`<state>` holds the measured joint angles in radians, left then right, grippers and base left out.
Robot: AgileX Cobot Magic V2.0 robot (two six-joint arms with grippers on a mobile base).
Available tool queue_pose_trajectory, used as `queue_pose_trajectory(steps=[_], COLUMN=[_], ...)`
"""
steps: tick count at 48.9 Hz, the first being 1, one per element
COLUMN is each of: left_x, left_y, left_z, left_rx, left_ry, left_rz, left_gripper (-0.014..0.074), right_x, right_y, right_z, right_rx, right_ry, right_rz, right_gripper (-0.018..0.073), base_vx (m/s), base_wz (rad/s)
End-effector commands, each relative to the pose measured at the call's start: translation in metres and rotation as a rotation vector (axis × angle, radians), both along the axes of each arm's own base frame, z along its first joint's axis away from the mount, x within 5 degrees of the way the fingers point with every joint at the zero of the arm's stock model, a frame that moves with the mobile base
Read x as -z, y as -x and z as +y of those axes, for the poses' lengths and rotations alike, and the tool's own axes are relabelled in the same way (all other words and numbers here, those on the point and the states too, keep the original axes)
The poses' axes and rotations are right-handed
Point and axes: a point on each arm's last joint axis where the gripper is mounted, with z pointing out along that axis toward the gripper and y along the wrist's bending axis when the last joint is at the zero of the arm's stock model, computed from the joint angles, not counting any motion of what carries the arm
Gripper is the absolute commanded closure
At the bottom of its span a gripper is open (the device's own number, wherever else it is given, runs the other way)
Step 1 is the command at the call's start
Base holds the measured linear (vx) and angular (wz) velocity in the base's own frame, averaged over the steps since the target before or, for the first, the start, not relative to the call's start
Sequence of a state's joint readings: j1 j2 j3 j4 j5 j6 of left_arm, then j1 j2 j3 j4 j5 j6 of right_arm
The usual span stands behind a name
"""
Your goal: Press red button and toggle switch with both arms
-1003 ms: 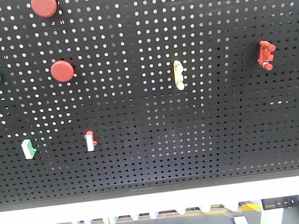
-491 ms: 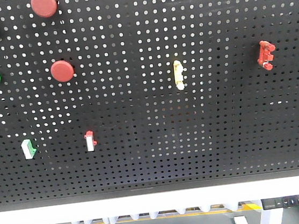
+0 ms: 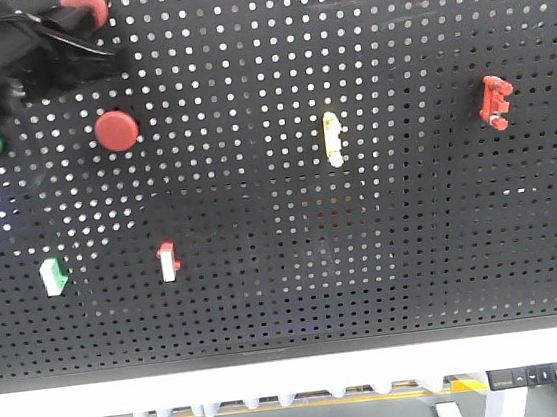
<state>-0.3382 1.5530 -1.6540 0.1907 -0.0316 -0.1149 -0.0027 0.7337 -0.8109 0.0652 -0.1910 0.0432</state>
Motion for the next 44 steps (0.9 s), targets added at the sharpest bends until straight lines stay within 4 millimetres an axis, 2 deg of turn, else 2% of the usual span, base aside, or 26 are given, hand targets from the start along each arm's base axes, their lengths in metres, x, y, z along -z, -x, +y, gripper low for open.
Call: queue_pose_trajectory(steps=[1,10,15,22,31,37,44], left_x=[-0.025,-0.027,-0.037,-0.049,-0.034,-0.021,-0.016], left_y=[0.005,0.004,0.022,0.065,0.1,0.121,0.135], left_z=[0.0,-0.003,-0.005,-0.006,0.005,0.014,0.02], left_rx=[0.022,0.029,0.049,0.083,0.099,0.109,0.11], left_ry=[0.065,0.066,0.072,0.033,0.01,0.013,0.015], left_rz=[-0.131,-0.136,-0.145,-0.161,-0.156,-0.17,-0.174], left_gripper=[0.0594,0.0594,0.0594,0.0594,0.0594,0.0594,0.0594], right_x=[-0.019,-0.019,-0.019,-0.019,-0.015,-0.013,-0.025], right_y=[0.007,0.007,0.007,0.007,-0.001,-0.009,-0.022], right_z=[0.0,0.0,0.0,0.0,0.0,0.003,0.024], right_rx=[0.009,0.009,0.009,0.009,0.009,0.01,-0.101], right_ry=[0.01,0.012,0.012,0.011,0.017,0.101,0.182], right_rz=[-0.128,-0.129,-0.129,-0.124,-0.098,-0.079,-0.092], right_gripper=[0.0559,0.0559,0.0559,0.0559,0.0559,0.0559,0.0559], base_vx=[0.0,0.0,-0.01,0.0,0.0,0.0,0.0], base_wz=[0.0,0.02,0.03,0.01,-0.01,0.0,0.0])
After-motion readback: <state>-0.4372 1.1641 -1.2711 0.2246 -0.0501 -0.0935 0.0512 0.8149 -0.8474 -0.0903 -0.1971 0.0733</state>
